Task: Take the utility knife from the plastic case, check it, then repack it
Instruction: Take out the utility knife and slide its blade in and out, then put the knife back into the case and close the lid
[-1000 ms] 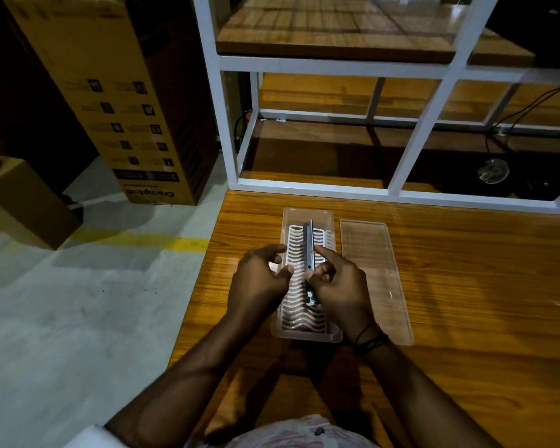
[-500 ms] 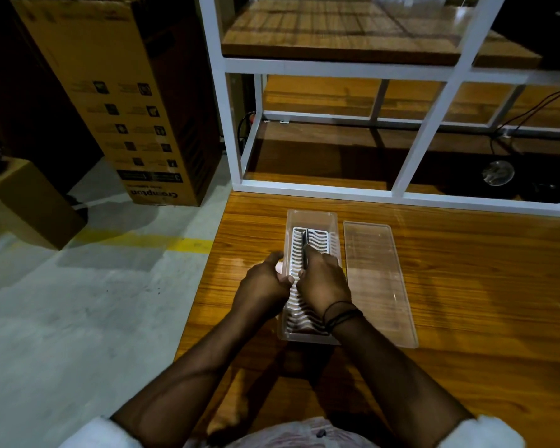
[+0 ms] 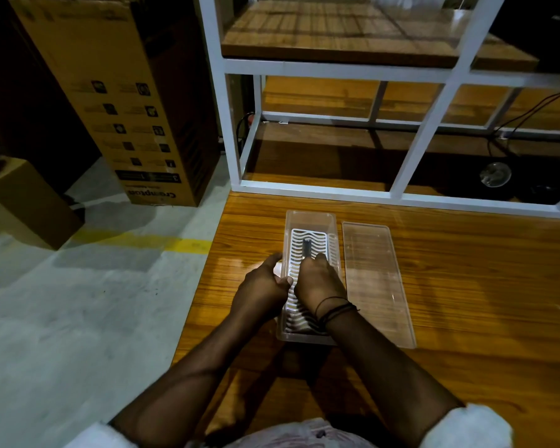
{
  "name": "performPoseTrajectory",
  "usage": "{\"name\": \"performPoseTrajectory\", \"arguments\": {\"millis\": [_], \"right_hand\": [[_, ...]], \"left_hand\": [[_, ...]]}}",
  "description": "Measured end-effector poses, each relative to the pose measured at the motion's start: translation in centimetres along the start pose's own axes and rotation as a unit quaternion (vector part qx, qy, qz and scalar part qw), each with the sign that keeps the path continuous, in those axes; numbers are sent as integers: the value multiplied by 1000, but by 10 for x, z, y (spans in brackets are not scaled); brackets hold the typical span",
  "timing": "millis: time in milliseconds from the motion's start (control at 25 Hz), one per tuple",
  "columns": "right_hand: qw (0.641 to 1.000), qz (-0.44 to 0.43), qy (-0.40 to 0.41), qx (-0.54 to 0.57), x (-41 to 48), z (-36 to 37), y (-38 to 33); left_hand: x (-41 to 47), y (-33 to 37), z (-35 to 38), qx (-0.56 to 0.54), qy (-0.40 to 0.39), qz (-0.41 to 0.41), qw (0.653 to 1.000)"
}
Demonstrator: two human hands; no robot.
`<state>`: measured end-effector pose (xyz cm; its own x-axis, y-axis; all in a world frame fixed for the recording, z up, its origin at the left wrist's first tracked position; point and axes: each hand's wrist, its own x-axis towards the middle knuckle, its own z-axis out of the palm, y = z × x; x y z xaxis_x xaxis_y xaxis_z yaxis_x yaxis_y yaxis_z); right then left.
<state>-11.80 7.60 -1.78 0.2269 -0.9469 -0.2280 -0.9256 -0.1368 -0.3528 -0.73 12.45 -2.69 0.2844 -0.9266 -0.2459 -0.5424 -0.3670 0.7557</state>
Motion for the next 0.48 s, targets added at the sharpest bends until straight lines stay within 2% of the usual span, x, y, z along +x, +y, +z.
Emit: {"name": "performPoseTrajectory", "arguments": {"millis": [120, 240, 360, 440, 480], "right_hand": [[1000, 4, -12, 3, -2, -3, -2], [999, -38, 3, 33, -5, -12, 4], [981, -100, 121, 112, -14, -29, 26], [970, -65, 200, 121, -16, -37, 53], [970, -18, 212, 115, -15, -38, 68]], "left_hand": [[0, 1, 0, 1, 1, -2, 1000], [-1, 1, -2, 4, -2, -1, 1000], [-3, 0, -4, -13, -1, 7, 1000], [-4, -1, -4, -30, 1, 16, 999], [-5, -2, -3, -40, 3, 19, 999]]}}
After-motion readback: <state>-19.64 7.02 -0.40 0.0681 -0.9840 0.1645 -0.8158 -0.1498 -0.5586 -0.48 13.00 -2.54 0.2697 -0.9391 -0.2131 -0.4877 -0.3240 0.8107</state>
